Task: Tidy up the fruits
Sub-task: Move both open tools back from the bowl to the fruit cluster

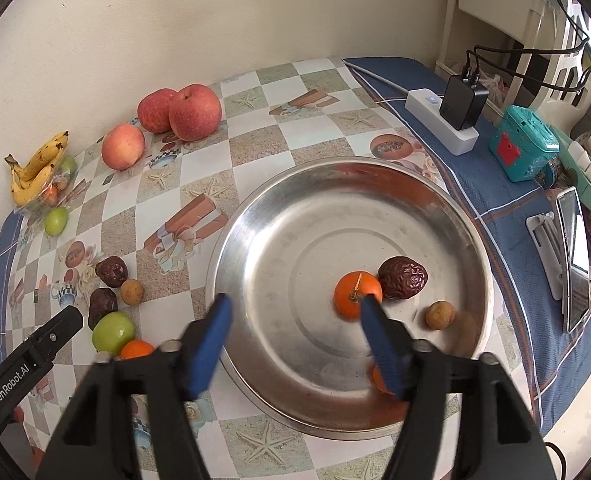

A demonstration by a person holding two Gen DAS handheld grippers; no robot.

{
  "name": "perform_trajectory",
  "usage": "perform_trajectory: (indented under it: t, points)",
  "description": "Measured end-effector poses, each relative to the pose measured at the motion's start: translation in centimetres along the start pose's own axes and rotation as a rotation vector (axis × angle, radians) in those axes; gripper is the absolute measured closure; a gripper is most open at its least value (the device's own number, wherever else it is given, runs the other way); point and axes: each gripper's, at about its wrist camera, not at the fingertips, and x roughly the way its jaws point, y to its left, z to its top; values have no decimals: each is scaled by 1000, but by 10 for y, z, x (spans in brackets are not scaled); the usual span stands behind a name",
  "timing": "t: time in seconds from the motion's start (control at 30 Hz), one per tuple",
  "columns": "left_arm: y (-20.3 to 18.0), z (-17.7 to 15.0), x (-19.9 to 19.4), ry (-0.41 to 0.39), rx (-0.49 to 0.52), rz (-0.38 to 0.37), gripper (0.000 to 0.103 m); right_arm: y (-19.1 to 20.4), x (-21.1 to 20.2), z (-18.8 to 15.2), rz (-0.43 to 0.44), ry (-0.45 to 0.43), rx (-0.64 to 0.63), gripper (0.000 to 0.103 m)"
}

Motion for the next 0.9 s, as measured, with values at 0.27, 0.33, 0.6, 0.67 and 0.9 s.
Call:
perform_trajectory:
  t: [0.27, 0.33, 0.6, 0.67, 0.9]
  points:
    - [13, 1, 3, -6, -34, 60, 0, -2, 1, 0, -18, -33, -4, 5]
    - [13, 1, 3, -4, -35, 59, 0, 0, 1, -1, -31, -37, -17, 5]
    - [24, 6, -2, -16, -64, 67, 0, 2, 3, -1, -12, -34, -20, 5]
    - [30, 9, -5, -25, -81, 65, 0, 4, 6, -2, 24, -20, -12, 5]
    - [57, 17, -15, -62, -124, 117, 0, 23, 8, -5, 113, 3, -44, 5]
